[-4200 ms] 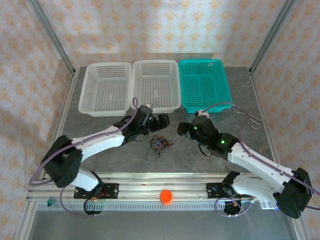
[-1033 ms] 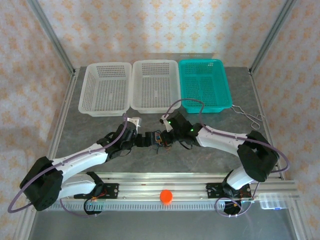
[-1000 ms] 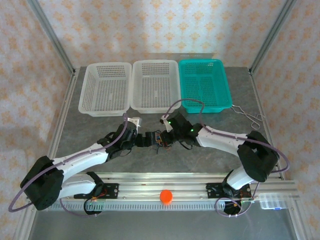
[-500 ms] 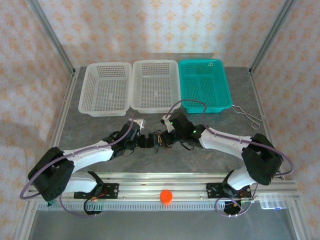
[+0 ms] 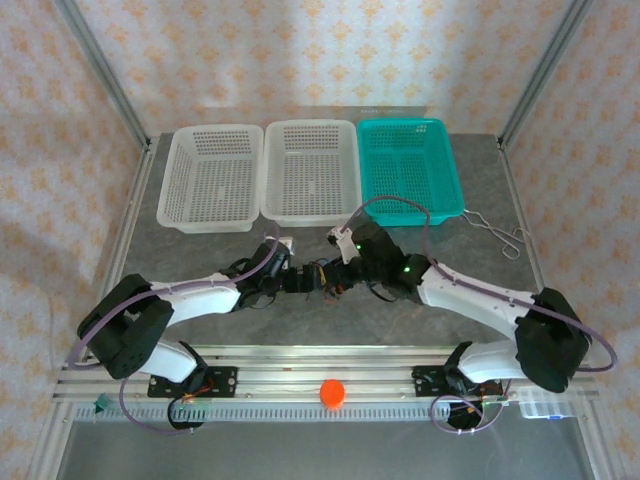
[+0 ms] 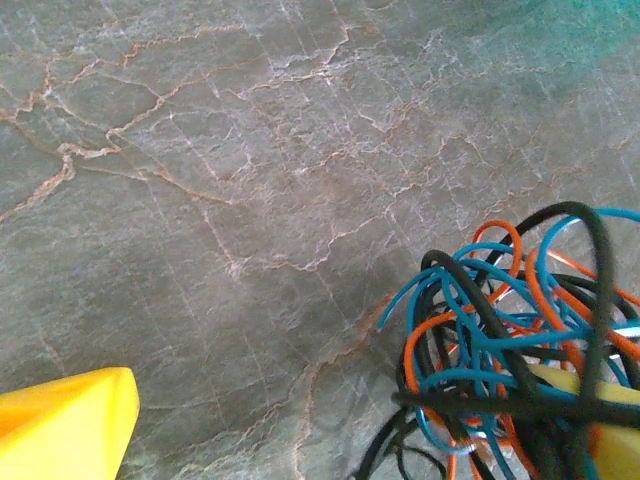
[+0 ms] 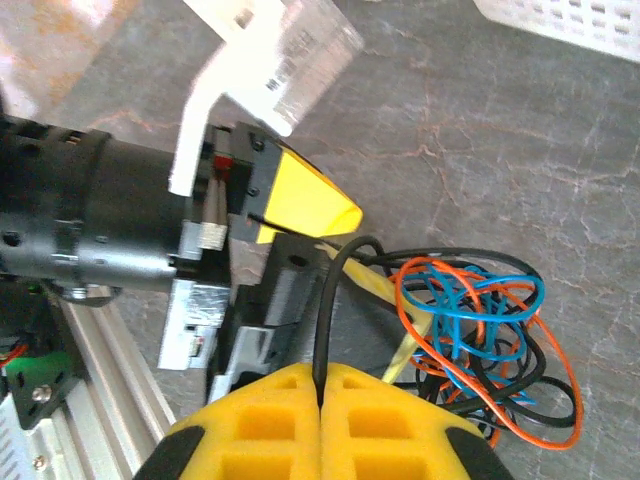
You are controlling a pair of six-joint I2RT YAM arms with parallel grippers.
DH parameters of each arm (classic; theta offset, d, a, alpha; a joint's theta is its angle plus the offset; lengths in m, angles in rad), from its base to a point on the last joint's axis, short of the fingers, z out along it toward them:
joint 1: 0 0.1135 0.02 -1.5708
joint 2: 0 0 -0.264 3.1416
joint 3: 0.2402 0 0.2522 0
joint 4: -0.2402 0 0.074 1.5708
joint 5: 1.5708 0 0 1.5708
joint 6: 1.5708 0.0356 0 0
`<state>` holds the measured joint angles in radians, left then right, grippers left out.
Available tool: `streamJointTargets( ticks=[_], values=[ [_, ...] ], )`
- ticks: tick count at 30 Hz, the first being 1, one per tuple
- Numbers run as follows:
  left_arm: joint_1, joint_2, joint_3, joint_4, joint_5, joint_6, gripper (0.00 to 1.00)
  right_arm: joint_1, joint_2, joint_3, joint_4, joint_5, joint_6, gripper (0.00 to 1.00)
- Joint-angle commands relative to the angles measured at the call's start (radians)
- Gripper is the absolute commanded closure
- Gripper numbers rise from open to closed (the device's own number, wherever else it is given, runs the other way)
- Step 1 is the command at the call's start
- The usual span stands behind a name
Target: Untangle the cables
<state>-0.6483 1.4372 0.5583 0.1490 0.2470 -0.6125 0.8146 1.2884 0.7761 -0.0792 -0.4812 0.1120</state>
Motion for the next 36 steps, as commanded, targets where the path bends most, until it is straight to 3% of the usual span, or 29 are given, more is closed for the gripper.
streamJointTargets(
  ticks=[1,20,36],
  values=[
    [-0.004,0.023,-0.008,0.022,-0.012,-0.016,0.03,-0.011,-0.051,-0.006,0.05,-0.026,0.005,1.0],
    [-0.004,0.098,-0.032,0.01,-0.055,-0.041,0.04,-0.036,-0.153,0.212,-0.144,-0.069,-0.059,1.0],
    [-0.004,0.089,-0.071,0.027,-0.052,-0.041,0.04,-0.036,-0.207,0.439,-0.286,0.121,-0.135,1.0]
  ],
)
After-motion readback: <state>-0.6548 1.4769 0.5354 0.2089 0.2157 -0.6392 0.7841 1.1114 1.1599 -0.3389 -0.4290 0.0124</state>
